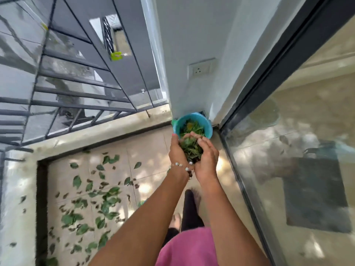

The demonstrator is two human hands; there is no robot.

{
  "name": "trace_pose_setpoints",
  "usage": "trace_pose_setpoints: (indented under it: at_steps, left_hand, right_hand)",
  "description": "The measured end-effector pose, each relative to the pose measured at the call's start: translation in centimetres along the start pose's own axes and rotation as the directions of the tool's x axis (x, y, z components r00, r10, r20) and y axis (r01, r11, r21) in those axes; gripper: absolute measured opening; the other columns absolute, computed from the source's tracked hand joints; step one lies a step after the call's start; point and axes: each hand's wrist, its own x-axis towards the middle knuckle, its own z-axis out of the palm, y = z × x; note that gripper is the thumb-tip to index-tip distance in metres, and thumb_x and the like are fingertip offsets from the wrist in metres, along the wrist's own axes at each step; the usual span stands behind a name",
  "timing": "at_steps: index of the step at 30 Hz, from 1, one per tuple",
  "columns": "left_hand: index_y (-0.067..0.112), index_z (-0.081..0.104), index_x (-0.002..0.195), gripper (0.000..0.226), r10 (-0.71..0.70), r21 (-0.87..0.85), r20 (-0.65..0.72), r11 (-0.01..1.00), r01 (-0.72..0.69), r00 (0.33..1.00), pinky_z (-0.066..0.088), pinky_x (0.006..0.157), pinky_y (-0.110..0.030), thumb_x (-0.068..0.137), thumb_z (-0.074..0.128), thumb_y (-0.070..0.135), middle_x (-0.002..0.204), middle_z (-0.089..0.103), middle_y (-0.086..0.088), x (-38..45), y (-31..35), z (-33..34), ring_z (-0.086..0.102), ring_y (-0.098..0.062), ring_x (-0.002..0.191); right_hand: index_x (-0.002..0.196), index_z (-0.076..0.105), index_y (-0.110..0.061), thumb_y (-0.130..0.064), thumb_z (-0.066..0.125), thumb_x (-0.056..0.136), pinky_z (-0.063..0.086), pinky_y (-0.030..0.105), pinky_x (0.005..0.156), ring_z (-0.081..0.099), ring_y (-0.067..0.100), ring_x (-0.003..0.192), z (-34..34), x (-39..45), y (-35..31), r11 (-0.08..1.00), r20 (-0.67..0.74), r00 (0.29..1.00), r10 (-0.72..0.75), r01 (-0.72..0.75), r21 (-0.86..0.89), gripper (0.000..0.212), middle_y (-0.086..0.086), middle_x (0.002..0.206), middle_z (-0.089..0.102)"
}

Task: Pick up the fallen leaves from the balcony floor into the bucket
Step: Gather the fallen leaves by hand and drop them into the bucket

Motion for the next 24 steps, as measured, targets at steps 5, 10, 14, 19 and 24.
trace_pose_setpoints:
  at_steps: [5, 10, 14, 19, 24]
  left_hand:
    - [0.009, 0.061, 0.108, 0.061, -0.061, -0.055, 0.027, 0.997, 0.063, 0.998, 0.055, 0.084, -0.035, 0.092, 0.039, 0.063, 0.099, 0.066, -0.014, 12.7, 0.5, 2.7, 0.065, -0.029, 0.092]
    - [0.007, 0.066, 0.100, 0.069, -0.076, 0.030, -0.034, 0.997, 0.077, 0.997, 0.054, 0.088, -0.042, 0.091, 0.037, 0.069, 0.111, 0.068, -0.022, 25.7, -1.0, 3.0, 0.066, -0.036, 0.101]
    - [0.013, 0.058, 0.125, 0.073, -0.061, 0.195, -0.105, 0.977, 0.080, 0.993, 0.045, 0.101, -0.043, 0.091, 0.030, 0.071, 0.120, 0.065, -0.014, 31.5, -1.7, 3.2, 0.065, -0.029, 0.101]
    - [0.021, 0.029, 0.151, 0.067, -0.098, 0.256, -0.172, 0.957, 0.140, 0.980, 0.027, 0.109, -0.037, 0.099, 0.019, 0.061, 0.157, 0.028, -0.006, 31.6, -1.3, 4.0, 0.025, -0.027, 0.144]
    - [0.020, 0.036, 0.148, 0.070, -0.128, 0.277, -0.214, 0.943, 0.186, 0.968, 0.039, 0.090, -0.030, 0.097, 0.019, 0.064, 0.144, 0.043, 0.000, 29.2, 0.2, 3.3, 0.034, -0.024, 0.141]
  right_hand:
    - [0.095, 0.072, -0.003, 0.001, 0.051, 0.090, 0.054, 0.042, 0.090, 0.068, 0.026, 0.094, -0.2, 13.1, 3.4, 0.997, -0.047, 0.996, 0.075, -0.075, 0.007, 0.023, 0.013, 0.101, 0.072]
    - [0.110, 0.068, -0.003, -0.007, 0.053, 0.091, 0.052, 0.045, 0.095, 0.064, 0.029, 0.109, -2.5, 25.6, 8.9, 0.984, -0.101, 0.978, 0.180, -0.180, 0.012, 0.024, 0.012, 0.114, 0.069]
    - [0.116, 0.067, -0.019, -0.029, 0.058, 0.095, 0.052, 0.040, 0.093, 0.063, 0.021, 0.110, -4.8, 31.7, 12.0, 0.966, -0.132, 0.960, 0.248, -0.256, -0.044, 0.025, 0.003, 0.115, 0.070]
    - [0.134, 0.054, -0.027, -0.058, 0.051, 0.092, 0.049, 0.035, 0.091, 0.058, 0.018, 0.117, -7.0, 33.9, 13.1, 0.932, -0.147, 0.927, 0.345, -0.356, -0.061, 0.053, -0.001, 0.130, 0.061]
    - [0.141, 0.044, -0.024, -0.061, 0.046, 0.092, 0.035, 0.027, 0.099, 0.052, 0.009, 0.115, -6.4, 31.0, 10.2, 0.916, -0.205, 0.907, 0.368, -0.391, -0.085, 0.062, -0.010, 0.130, 0.051]
